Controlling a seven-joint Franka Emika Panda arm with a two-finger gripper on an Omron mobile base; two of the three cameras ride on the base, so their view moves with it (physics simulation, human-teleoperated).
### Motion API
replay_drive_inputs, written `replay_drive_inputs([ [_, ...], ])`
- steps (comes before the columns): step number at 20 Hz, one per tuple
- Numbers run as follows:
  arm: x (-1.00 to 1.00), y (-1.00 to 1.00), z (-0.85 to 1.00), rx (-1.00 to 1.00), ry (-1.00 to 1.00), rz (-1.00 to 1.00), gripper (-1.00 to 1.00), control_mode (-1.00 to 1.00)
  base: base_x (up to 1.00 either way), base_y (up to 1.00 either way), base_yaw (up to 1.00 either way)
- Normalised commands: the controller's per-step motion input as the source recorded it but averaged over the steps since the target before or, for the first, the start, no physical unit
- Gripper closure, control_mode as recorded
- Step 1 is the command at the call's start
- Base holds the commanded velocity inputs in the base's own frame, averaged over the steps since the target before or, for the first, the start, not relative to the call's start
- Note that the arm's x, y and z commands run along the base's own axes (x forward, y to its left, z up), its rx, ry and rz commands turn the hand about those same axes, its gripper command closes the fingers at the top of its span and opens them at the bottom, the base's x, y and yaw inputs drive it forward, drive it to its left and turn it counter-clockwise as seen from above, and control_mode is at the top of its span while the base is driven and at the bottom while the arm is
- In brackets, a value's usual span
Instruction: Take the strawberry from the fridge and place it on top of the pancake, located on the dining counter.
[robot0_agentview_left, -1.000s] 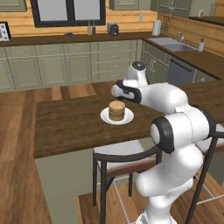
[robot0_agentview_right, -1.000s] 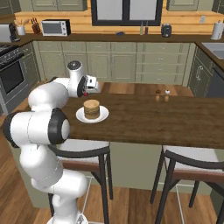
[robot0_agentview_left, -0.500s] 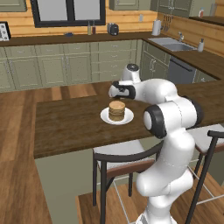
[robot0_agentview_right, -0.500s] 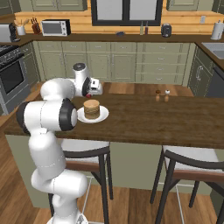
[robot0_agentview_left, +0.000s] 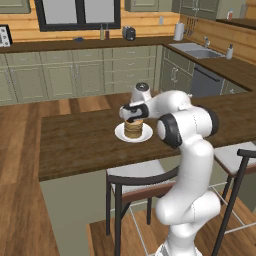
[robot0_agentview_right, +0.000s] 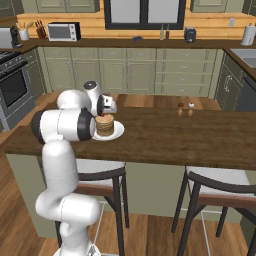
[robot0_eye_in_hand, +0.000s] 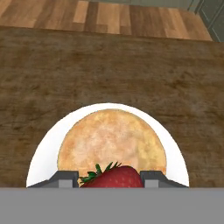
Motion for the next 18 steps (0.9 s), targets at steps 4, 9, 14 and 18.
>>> replay_drive_inputs([
  [4,0.29,0.12,0.0,-0.04,0.0,0.0,1.0,-1.0,0.0,0.0,0.0],
  [9,0.05,-0.03,-0.03,0.0,0.0,0.0,1.0,-1.0,0.0,0.0,0.0],
  [14,0.0,-0.25,-0.15,0.0,0.0,0.0,1.0,-1.0,0.0,0.0,0.0],
  [18,0.0,-0.27,-0.12,0.0,0.0,0.0,1.0,-1.0,0.0,0.0,0.0],
])
